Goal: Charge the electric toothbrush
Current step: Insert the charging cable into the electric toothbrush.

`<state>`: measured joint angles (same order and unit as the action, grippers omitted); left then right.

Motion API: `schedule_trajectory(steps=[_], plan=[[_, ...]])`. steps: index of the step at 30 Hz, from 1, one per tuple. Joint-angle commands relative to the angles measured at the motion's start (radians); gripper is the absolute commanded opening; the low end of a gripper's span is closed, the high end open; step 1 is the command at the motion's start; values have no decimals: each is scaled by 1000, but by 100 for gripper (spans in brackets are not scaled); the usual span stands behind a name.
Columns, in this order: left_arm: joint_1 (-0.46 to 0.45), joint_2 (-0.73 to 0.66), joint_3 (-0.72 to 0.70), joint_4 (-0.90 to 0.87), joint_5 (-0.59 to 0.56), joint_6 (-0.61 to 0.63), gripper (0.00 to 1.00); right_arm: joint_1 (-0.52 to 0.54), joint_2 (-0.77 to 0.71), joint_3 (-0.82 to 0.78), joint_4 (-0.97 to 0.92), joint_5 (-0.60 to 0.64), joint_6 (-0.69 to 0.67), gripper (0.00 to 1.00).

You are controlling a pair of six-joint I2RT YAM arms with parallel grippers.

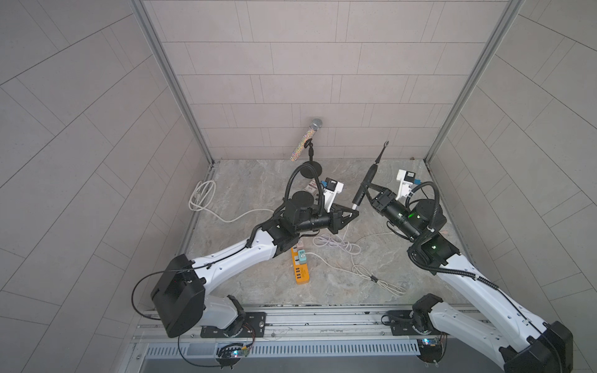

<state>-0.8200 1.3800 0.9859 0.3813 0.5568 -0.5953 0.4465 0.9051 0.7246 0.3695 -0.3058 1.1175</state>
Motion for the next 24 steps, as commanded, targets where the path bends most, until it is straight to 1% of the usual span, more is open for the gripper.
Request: schedule_trajectory(steps=[1, 3, 5, 7, 9, 14, 16, 19, 20, 21, 24], plan=[[41, -36, 53, 270, -102, -9, 0, 68, -4, -52, -146, -212, -10, 3], [41, -23, 68, 277, -86, -17, 0, 84, 11, -70, -108, -229, 6, 0], [55, -30, 73, 287, -86, -13, 0, 88, 5, -89, -92, -229, 18, 0], [66, -41, 87, 256, -83, 16, 0, 92, -7, -114, -93, -206, 24, 0], [68, -34, 121, 198, -66, 46, 0, 107, 2, -134, -86, -210, 24, 0], [68, -11, 123, 226, -56, 14, 0, 112, 5, -121, -117, -215, -6, 0], [68, -4, 128, 219, -46, 16, 0, 111, 12, -116, -117, -225, -4, 0], [68, 0, 128, 173, -32, 31, 0, 90, -12, -106, -104, -192, -1, 0], [68, -1, 119, 163, -34, 37, 1, 81, -18, -105, -108, -179, -2, 0], [68, -2, 111, 161, -30, 36, 5, 74, -24, -76, -113, -165, -5, 0], [68, -4, 109, 122, -14, 53, 18, 63, -31, -53, -125, -127, -18, 0]])
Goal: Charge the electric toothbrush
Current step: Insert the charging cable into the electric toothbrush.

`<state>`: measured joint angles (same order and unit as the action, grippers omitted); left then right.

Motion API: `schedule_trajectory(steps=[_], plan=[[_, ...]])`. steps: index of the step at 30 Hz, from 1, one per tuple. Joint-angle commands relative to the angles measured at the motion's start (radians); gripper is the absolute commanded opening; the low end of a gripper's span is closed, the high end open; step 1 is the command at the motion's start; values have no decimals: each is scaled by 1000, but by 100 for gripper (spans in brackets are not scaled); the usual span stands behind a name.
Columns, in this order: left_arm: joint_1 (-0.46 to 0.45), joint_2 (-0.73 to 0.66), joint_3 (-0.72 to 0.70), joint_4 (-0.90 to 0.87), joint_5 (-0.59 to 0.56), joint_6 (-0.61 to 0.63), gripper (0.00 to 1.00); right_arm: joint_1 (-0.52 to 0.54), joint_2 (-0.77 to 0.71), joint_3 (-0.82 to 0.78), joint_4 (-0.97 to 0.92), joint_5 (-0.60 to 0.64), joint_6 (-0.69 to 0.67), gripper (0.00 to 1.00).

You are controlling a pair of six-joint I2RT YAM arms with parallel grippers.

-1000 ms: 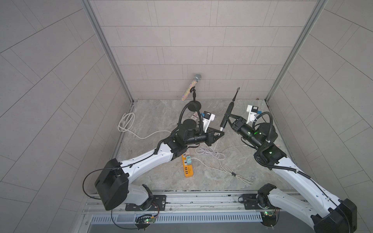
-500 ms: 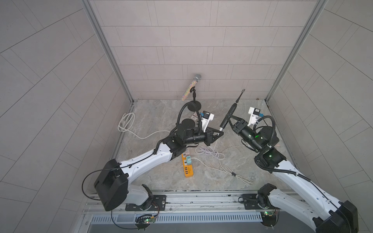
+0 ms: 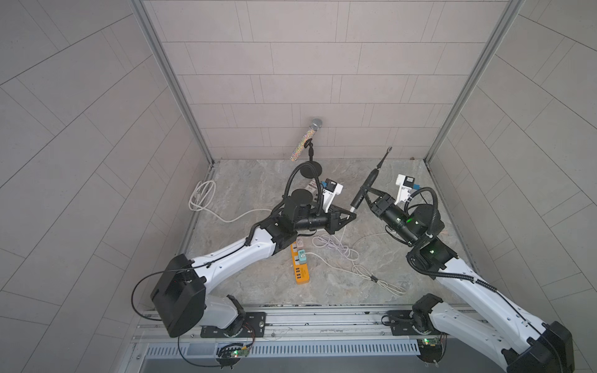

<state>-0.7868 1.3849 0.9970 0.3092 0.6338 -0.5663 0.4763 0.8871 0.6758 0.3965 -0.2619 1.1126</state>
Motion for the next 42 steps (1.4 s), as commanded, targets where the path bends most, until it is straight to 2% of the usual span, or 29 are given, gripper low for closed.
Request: schedule_trajectory(steps=[1, 6, 11, 17, 20, 23, 26, 30, 31, 33, 34, 38, 42], plan=[[35, -8, 100, 174, -84, 31, 21, 28, -16, -4, -146, -155, -14, 0], [35, -32, 68, 112, -50, 72, 38, -12, -9, 33, -95, -101, -9, 0], [35, -82, 53, -12, -19, 134, 48, -73, 14, 93, -65, -103, -10, 0], [37, -108, 30, -57, 54, 136, 49, -127, 49, 142, 12, -200, 43, 0], [35, -81, 22, -5, 105, 95, 49, -127, 67, 154, 55, -244, 64, 0], [35, -52, 31, 37, 106, 69, 49, -127, 93, 154, 150, -312, 104, 0], [35, -35, 47, 52, 106, 64, 45, -127, 111, 143, 226, -342, 144, 0], [36, -38, 45, 69, 109, 72, 34, -128, 87, 139, 181, -329, 118, 0], [35, -40, 40, 72, 106, 72, 30, -129, 81, 140, 162, -327, 104, 0], [37, -48, 31, 86, 99, 66, 14, -128, 77, 143, 145, -332, 95, 0], [37, -51, 30, 86, 91, 61, 10, -128, 76, 141, 145, -334, 95, 0], [37, -53, 31, 126, 78, 23, 11, -128, 84, 129, 143, -352, 93, 0], [37, -33, 63, 101, 79, 21, 0, -123, 91, 117, 131, -382, 71, 0]])
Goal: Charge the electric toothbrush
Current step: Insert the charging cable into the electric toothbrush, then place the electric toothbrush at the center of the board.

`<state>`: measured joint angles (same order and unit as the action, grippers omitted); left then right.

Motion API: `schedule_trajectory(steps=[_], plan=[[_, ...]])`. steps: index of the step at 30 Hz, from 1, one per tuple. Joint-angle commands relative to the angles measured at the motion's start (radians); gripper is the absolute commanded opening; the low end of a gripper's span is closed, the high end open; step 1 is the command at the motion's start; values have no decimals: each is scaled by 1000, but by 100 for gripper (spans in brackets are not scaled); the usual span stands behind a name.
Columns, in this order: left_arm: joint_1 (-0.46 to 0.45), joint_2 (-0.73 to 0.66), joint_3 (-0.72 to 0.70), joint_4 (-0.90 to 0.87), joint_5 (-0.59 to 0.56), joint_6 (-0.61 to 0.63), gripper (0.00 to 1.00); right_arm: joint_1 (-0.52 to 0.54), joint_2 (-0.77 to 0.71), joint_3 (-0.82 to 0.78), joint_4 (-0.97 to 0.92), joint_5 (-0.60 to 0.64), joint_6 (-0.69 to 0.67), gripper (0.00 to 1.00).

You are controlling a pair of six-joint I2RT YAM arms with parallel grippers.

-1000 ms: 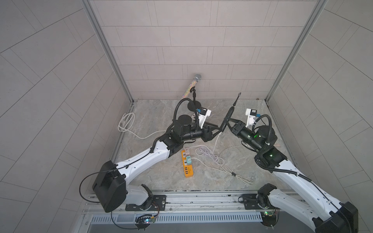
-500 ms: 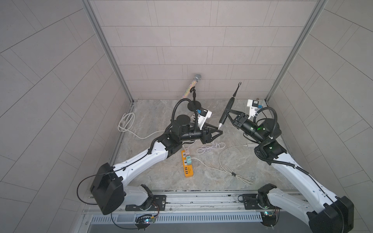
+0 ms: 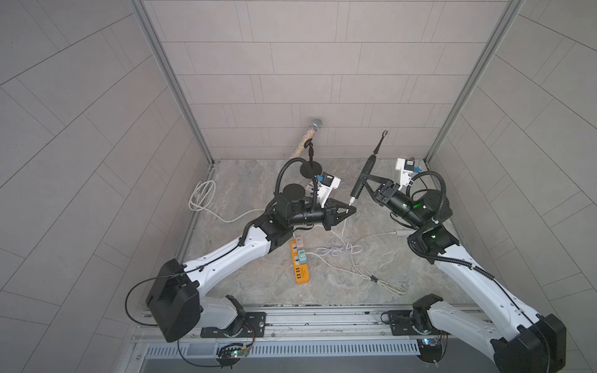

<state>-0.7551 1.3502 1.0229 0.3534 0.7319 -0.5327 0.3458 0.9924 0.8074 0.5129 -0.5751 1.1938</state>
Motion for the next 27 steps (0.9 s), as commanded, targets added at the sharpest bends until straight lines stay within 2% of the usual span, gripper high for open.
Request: schedule_trajectory(steps=[1, 6, 7, 8, 10, 16, 19, 22, 27], plan=[[5, 6, 46, 58, -16, -10, 0, 10, -16, -22, 12, -76, -19, 0], [9, 14, 79, 47, -30, -3, 0, 12, -23, -55, -16, -93, -37, 0], [11, 15, 77, 43, -32, 0, 5, 7, -32, -52, -36, -83, -50, 0], [16, 17, 72, 37, -31, 4, 17, 0, -43, -43, -77, -57, -72, 0], [29, 14, 62, 4, -29, 22, 33, -27, -56, -33, -112, -22, -100, 0], [82, -86, -4, -261, -121, 209, 67, -165, -73, -54, -233, 180, -111, 1], [100, -150, -33, -381, -200, 283, 77, -195, -72, -76, -352, 345, -133, 1], [110, -186, -46, -473, -316, 312, 83, -204, -50, -119, -403, 498, -159, 2], [119, -234, -99, -486, -462, 301, 89, -219, 67, -175, -363, 605, -165, 1]])
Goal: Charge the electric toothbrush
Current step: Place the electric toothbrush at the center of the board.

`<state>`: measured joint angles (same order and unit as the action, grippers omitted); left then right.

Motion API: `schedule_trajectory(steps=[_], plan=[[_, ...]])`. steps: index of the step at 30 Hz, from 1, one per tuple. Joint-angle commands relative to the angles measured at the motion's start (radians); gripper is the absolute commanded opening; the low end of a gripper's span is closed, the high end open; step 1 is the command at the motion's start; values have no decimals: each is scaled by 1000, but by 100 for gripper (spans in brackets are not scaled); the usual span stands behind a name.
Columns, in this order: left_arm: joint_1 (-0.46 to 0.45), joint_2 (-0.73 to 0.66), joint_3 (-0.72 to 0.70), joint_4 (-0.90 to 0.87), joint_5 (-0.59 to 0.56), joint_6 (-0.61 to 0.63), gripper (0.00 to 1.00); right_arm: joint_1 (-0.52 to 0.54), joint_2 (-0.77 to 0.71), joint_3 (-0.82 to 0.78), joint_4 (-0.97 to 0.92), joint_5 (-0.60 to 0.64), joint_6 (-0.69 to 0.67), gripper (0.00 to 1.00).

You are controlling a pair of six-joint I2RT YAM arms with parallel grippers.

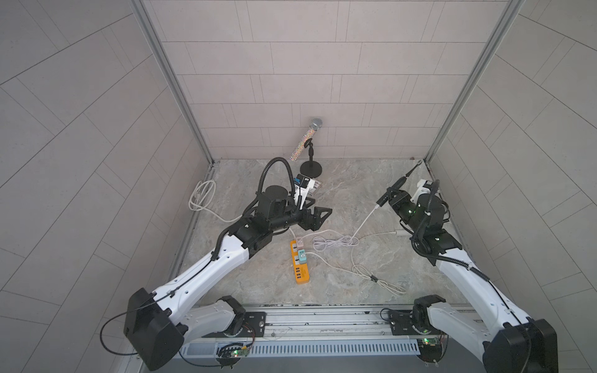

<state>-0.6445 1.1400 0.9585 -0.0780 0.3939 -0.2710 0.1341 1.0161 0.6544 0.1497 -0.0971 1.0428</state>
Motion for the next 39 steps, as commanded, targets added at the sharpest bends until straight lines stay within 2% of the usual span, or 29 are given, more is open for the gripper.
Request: schedule_trajectory(steps=[1, 3, 9, 16, 24, 28, 31, 39], plan=[[11, -32, -43, -51, -148, 34, 90, -7, 80, -23, 13, 145, -13, 1], [14, -44, -54, -55, -188, 24, 93, -7, 139, -43, 24, 188, -11, 0], [27, -69, -85, -44, -211, 4, 94, -10, 314, -52, 101, 286, -6, 0], [40, -66, -103, -40, -208, -4, 94, -16, 459, -39, 152, 308, 42, 0], [60, -78, -130, -38, -239, -12, 94, -25, 541, -4, 95, 307, 78, 4], [67, -96, -158, -21, -290, -13, 94, -28, 559, 0, 66, 299, 94, 9], [76, -111, -179, -16, -343, -14, 94, -29, 568, 9, 43, 291, 106, 18], [115, -150, -208, 6, -404, -13, 95, -52, 572, 39, -13, 220, 147, 25]])
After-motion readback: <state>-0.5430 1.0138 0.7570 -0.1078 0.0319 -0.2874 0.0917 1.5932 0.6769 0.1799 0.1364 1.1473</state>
